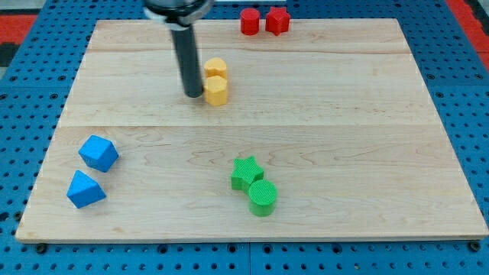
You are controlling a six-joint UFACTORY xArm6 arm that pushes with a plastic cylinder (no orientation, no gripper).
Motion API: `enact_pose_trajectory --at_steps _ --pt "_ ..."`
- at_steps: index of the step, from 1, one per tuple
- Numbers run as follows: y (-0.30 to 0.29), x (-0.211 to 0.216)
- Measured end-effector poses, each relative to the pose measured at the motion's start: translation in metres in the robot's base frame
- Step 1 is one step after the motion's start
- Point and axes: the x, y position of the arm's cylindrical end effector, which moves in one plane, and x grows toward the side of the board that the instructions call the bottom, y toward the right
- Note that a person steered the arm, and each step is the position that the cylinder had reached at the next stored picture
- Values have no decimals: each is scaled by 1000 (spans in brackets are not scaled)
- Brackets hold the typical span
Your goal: Push the red circle into the red star
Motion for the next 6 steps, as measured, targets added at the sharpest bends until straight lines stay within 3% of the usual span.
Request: enact_pose_trajectory --at_steps 2,3,5,6 --pt "-45 -109" --pt "-7 -174" --pt "51 -179" --pt "115 -179"
